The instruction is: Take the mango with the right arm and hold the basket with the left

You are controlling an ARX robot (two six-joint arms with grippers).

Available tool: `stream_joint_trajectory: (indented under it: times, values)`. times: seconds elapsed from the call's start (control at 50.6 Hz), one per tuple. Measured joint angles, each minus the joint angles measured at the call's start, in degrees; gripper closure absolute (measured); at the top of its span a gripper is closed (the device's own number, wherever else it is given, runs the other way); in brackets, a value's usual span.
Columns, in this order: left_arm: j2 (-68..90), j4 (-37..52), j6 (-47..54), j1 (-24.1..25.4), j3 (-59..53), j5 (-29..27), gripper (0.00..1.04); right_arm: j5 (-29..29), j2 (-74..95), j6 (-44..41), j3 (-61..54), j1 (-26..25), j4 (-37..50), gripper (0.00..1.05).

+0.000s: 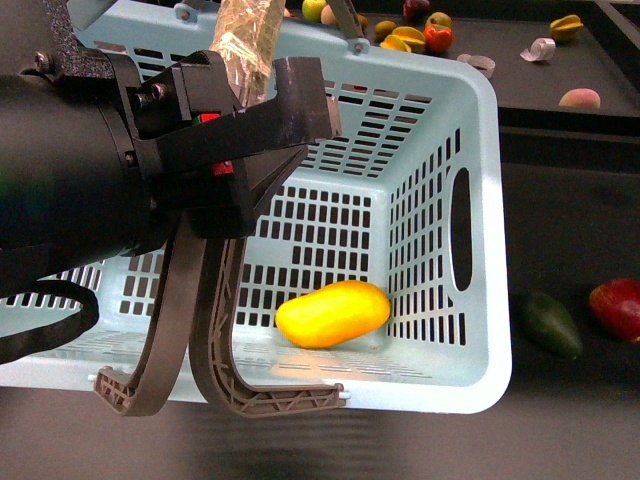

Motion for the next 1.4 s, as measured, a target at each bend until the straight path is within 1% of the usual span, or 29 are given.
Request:
stream_joint_trajectory:
  times: [0.257, 0.277, 0.376, 0.455, 0.475, 0.573, 0.633, 0.653, 0.672, 0.692, 0.732, 0.791, 0.831, 0.929, 1.008, 1.088, 1.186, 1.305, 1.404]
  values:
    - [0.0, 0.0, 0.0, 0.0, 0.0, 0.0, 0.99, 0.0, 0.0, 0.0, 0.0, 0.0, 0.0, 1.03]
    - [0.0, 0.0, 0.0, 0.0, 0.0, 0.0, 0.99, 0.0, 0.0, -0.1, 0.0, 0.0, 0.0, 1.01]
    - [0.0, 0.0, 0.0, 0.0, 0.0, 0.0, 0.99, 0.0, 0.0, -0.1, 0.0, 0.0, 0.0, 0.88]
    - [0.0, 0.0, 0.0, 0.0, 0.0, 0.0, 0.99, 0.0, 0.0, -0.1, 0.0, 0.0, 0.0, 0.7]
    - [0.0, 0.0, 0.0, 0.0, 0.0, 0.0, 0.99, 0.0, 0.0, -0.1, 0.0, 0.0, 0.0, 0.68]
    - [0.0, 0.3, 0.3, -0.1, 0.0, -0.5, 0.99, 0.0, 0.0, -0.1, 0.0, 0.0, 0.0, 0.52]
    - [0.9, 2.8, 0.4, -0.5, 0.1, -6.2, 0.99, 0.0, 0.0, -0.1, 0.0, 0.0, 0.0, 0.42]
    - [1.4, 3.0, 0.0, -0.5, 0.3, -8.2, 0.99, 0.0, 0.0, -0.1, 0.0, 0.0, 0.0, 0.4]
    - [1.6, 3.1, -0.2, -0.5, 0.5, -8.7, 0.99, 0.0, 0.0, -0.1, 0.0, 0.0, 0.0, 0.36]
    - [2.0, 3.1, -0.7, -0.5, 1.0, -10.8, 0.99, 0.0, 0.0, -0.1, 0.0, 0.0, 0.0, 0.33]
    - [3.2, 3.2, -3.8, 0.0, 2.9, -13.8, 0.99, 0.0, 0.0, -0.1, 0.0, 0.0, 0.0, 0.26]
    - [4.6, 2.7, -8.5, 1.2, 6.0, -16.6, 0.99, 0.0, 0.0, -0.1, 0.0, 0.0, 0.0, 0.11]
    - [5.5, 1.6, -11.9, 2.1, 8.2, -18.7, 0.99, 0.0, 0.0, 0.0, 0.0, 0.0, 0.0, 0.06]
    - [7.1, -0.5, -17.9, 3.8, 11.3, -21.9, 0.99, 0.0, 0.0, 0.0, 0.0, 0.0, 0.0, 0.08]
    - [9.1, -2.6, -25.5, 5.8, 14.1, -24.6, 0.99, 0.0, 0.0, 0.0, 0.0, 0.0, 0.0, 0.08]
    - [12.5, -4.9, -35.5, 8.5, 16.9, -28.0, 0.99, 0.0, 0.0, 0.0, 0.0, 0.0, 0.0, 0.08]
    - [17.0, -6.7, -48.0, 11.0, 19.8, -33.9, 0.99, 0.0, 0.0, 0.0, 0.0, 0.0, 0.0, 0.08]
    - [21.2, -8.1, -53.9, 12.7, 23.5, -38.0, 0.99, 0.0, 0.0, 0.0, 0.0, 0.0, 0.0, 0.08]
    - [24.9, -8.6, -56.5, 14.1, 26.1, -40.0, 0.99, 0.0, 0.0, 0.0, 0.0, 0.0, 0.0, 0.08]
